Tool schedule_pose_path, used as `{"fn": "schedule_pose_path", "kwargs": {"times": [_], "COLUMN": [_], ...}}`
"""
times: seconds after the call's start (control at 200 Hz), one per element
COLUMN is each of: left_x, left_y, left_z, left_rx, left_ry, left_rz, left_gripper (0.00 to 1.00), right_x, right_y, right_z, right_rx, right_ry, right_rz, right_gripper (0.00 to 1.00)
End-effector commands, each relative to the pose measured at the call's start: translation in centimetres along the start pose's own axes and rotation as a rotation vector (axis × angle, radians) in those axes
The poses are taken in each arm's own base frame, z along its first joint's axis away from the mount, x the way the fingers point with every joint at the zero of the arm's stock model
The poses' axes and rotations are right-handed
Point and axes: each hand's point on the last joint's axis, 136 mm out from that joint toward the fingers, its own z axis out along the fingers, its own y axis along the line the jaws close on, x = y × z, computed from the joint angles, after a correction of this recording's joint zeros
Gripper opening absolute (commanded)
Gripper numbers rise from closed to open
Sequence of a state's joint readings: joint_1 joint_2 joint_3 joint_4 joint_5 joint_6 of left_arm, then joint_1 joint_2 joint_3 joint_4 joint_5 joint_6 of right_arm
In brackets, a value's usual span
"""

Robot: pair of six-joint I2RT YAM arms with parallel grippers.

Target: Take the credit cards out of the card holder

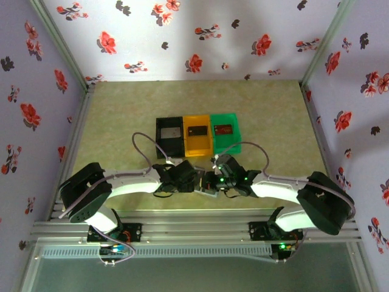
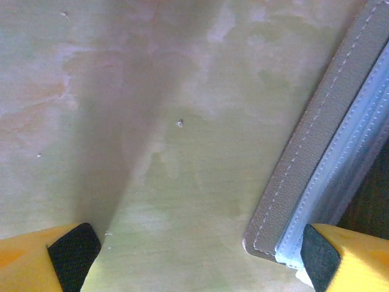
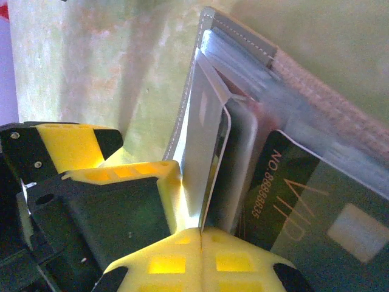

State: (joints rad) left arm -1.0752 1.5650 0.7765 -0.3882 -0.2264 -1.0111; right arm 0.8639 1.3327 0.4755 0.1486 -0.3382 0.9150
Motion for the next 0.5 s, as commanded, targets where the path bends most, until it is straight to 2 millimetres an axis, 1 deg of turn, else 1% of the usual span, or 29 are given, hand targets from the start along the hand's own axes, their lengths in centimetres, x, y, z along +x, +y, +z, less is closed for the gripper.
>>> {"fn": "schedule_pose_path", "kwargs": {"times": [0.0,0.26,0.495], "left_x": [4.08,4.0,4.04], "left_y": [-0.95,-1.19,-1.37], "left_z": [2.01,2.05,2.16], "left_rx": [0.059,0.059,0.062], "left_ry": [0.181,0.186,0.191], "left_rz": [-0.006,-0.001,0.001], "left_gripper": [0.92,0.92,0.92], "right_x": [0.39,0.4,0.13], "right_y": [-0.31,-0.34,0.11], "right_z": [-0.5,-0.39,-0.43], "right_rx": [0.001,-0.004,-0.02], "right_ry": [0.011,0.011,0.003], "right_rz": [-0.021,-0.017,-0.018], "right_gripper": [0.0,0.05,0.07]}}
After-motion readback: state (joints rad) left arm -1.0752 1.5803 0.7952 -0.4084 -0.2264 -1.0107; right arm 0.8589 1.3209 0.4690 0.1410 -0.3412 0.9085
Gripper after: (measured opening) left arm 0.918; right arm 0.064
